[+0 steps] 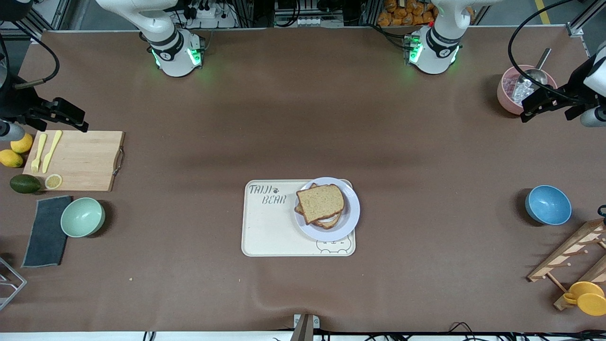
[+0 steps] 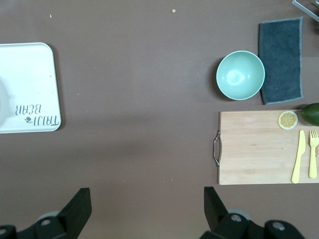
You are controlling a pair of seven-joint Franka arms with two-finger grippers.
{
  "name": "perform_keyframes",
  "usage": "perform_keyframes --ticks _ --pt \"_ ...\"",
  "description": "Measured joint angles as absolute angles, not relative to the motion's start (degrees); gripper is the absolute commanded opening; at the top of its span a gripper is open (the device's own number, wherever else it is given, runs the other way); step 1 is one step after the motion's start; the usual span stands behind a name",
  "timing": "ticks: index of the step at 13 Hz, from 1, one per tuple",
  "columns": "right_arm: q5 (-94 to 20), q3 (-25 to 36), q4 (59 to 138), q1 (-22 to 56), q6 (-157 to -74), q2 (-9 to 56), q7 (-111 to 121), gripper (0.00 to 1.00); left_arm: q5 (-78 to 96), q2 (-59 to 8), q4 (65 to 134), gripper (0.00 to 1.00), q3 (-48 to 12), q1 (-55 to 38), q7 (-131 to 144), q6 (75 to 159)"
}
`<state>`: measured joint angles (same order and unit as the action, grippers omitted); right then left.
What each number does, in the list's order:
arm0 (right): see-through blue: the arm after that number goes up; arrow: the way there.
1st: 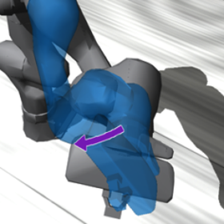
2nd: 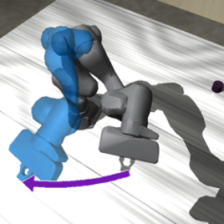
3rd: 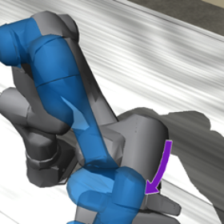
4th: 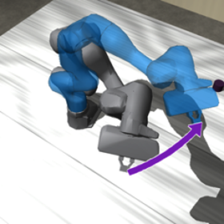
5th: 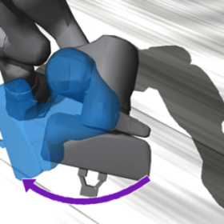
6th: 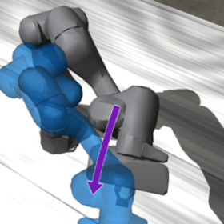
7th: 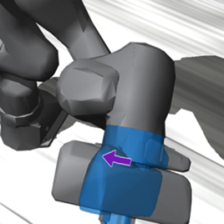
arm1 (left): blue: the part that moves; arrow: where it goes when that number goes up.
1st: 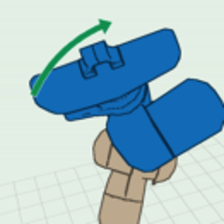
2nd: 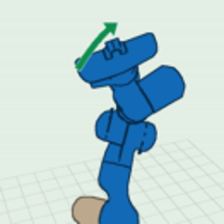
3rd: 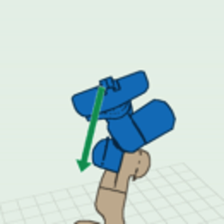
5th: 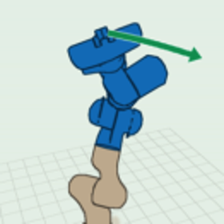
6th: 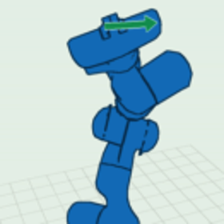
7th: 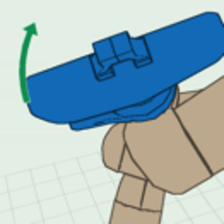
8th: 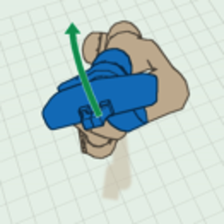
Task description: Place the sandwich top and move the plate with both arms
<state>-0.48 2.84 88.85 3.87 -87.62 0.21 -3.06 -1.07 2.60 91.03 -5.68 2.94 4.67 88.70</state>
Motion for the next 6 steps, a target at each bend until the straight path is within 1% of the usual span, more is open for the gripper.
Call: perform_keyframes --ticks 6 --pt "-0.48 2.88 88.85 3.85 -87.61 0.21 -3.06 1.0 -1.07 2.31 90.91 1.0 -5.62 2.98 4.67 88.7"
